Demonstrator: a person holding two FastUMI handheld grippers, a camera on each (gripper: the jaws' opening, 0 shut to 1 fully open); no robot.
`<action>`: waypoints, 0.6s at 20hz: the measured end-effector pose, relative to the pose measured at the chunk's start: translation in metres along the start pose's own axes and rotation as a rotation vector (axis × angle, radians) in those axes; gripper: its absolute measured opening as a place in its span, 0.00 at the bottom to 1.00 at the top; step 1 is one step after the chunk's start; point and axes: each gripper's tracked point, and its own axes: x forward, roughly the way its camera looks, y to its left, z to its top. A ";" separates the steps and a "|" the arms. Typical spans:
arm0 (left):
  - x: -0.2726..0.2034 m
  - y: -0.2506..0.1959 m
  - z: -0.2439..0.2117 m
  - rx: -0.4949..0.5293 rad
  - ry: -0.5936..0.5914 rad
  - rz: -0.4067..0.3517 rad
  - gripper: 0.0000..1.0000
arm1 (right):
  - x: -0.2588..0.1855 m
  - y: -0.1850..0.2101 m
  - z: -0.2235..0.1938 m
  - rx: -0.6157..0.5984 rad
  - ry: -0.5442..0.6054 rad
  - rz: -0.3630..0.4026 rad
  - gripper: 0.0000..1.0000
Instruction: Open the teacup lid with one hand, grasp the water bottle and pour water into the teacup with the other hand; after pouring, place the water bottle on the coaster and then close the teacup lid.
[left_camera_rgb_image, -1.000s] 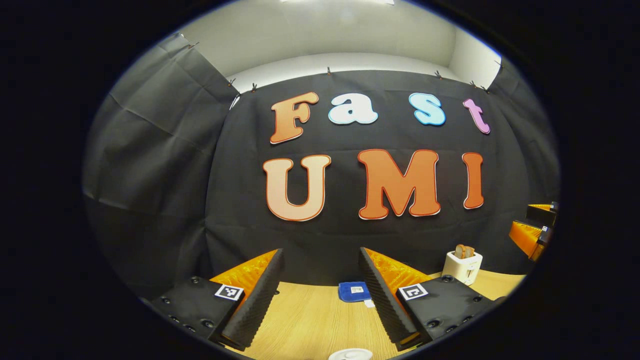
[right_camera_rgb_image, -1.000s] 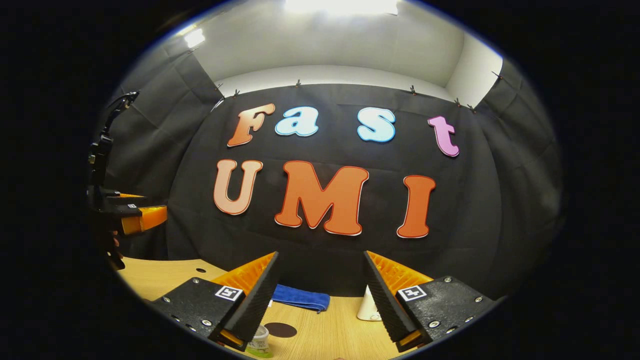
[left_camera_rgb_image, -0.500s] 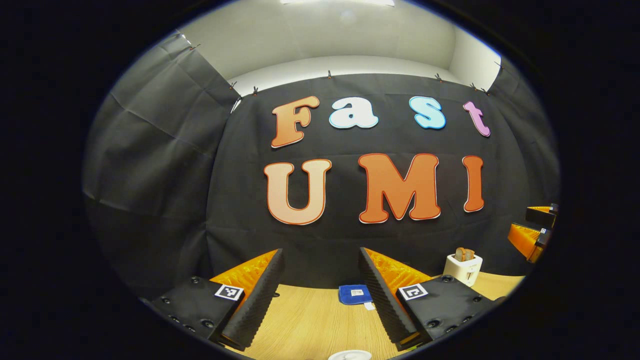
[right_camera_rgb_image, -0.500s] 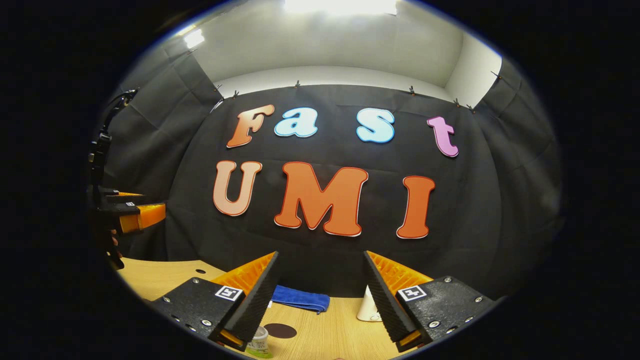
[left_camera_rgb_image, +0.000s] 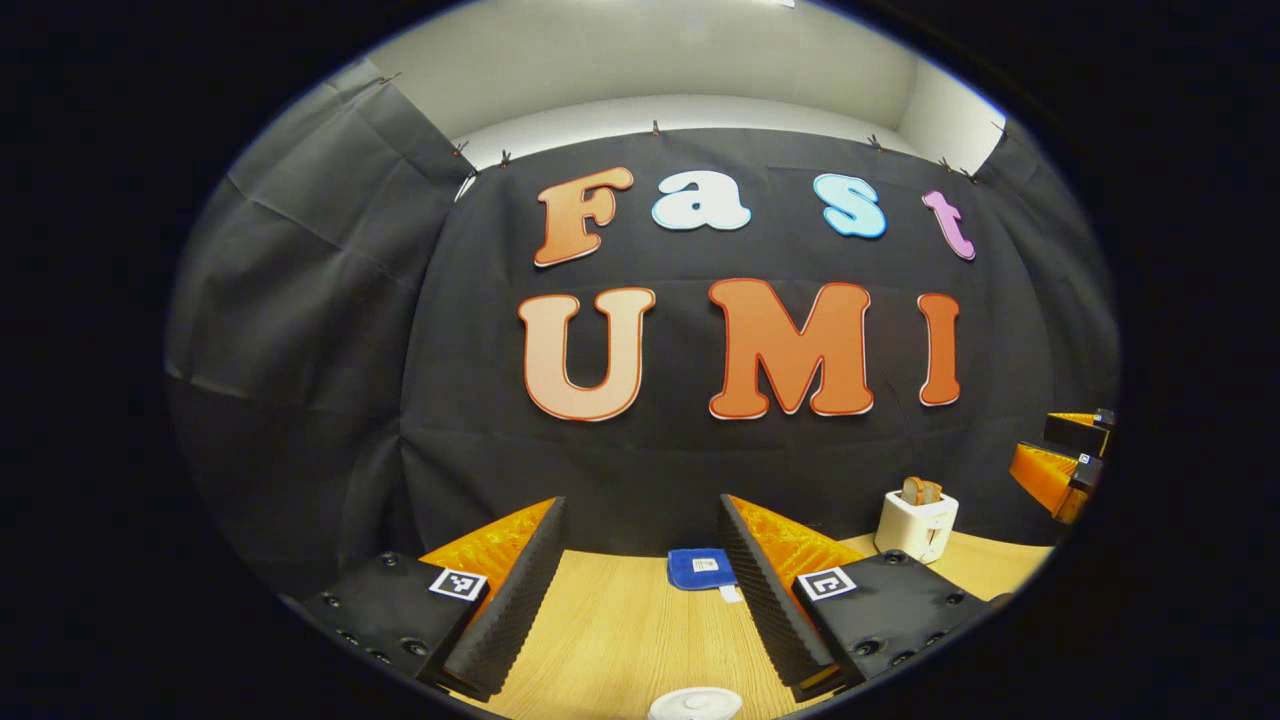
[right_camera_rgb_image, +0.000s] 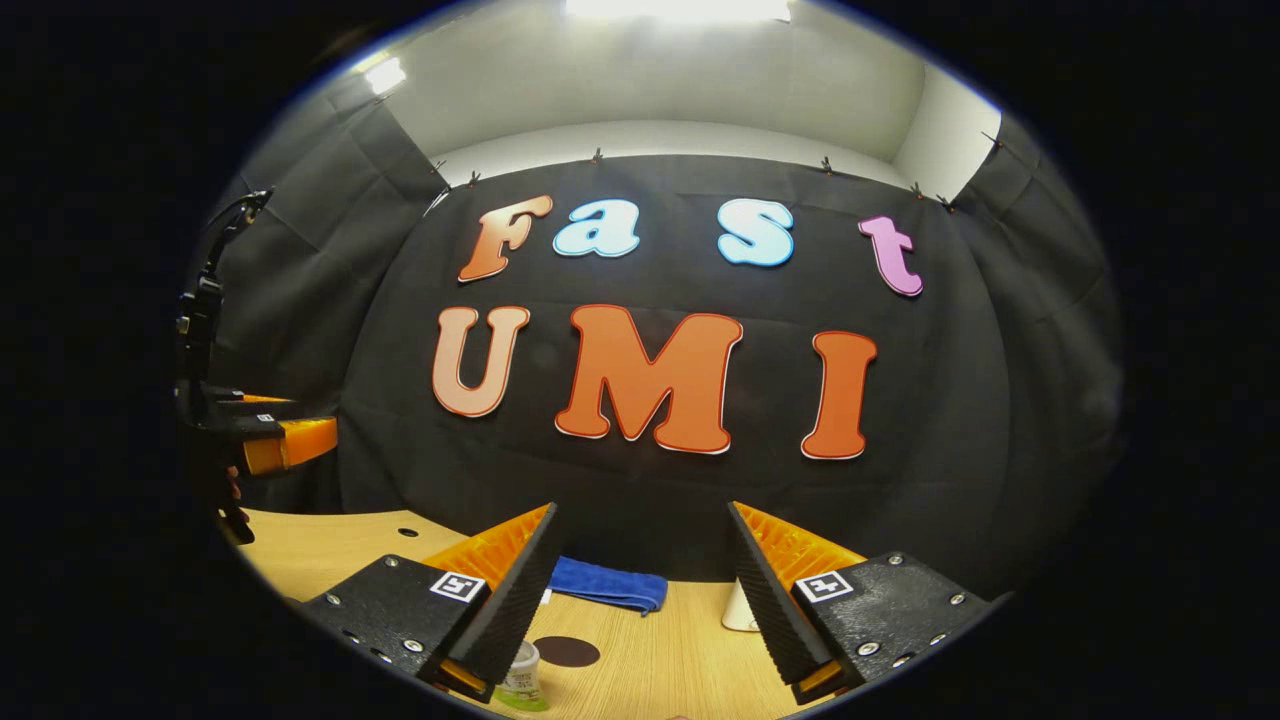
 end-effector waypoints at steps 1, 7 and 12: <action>0.000 -0.002 -0.008 -0.005 0.014 -0.005 0.96 | -0.001 0.001 -0.005 0.005 0.008 0.006 0.97; -0.002 -0.006 -0.051 -0.027 0.087 -0.063 0.97 | -0.006 0.021 -0.045 0.016 0.071 0.085 0.97; -0.005 -0.013 -0.113 -0.031 0.215 -0.106 0.97 | -0.022 0.050 -0.080 0.090 0.120 0.215 0.97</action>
